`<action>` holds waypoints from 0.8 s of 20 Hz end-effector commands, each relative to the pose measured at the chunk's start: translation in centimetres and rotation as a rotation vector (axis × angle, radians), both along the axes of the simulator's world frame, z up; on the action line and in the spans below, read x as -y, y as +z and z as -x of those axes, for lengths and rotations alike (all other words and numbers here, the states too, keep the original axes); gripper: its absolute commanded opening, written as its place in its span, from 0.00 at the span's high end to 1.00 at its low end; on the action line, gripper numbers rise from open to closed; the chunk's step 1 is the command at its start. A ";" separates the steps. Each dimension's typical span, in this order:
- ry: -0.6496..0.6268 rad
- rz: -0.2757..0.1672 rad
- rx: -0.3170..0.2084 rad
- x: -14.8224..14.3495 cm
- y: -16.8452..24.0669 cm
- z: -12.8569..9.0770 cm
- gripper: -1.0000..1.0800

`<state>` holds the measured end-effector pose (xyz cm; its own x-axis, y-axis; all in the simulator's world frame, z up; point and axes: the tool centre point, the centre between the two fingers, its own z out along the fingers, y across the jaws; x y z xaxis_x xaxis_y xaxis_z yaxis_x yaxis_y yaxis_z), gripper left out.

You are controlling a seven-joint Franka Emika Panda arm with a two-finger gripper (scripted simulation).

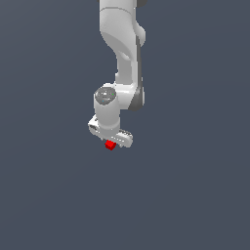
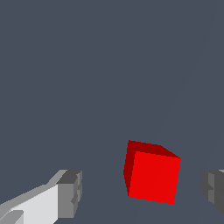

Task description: Pick up the red cube and move it to a goal position.

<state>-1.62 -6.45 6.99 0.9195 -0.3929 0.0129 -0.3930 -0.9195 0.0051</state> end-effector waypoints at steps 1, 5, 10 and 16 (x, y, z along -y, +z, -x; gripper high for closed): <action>-0.061 -0.002 -0.003 0.5 -1.8 0.6 0.04; -0.128 -0.006 -0.007 1.0 -3.9 1.3 0.04; -0.161 -0.010 -0.009 1.2 -5.0 1.6 0.04; -0.162 -0.010 -0.009 1.2 -5.0 1.6 1.00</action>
<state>-3.23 -7.62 2.05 0.8447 -0.5352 0.0002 -0.5352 -0.8447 0.0002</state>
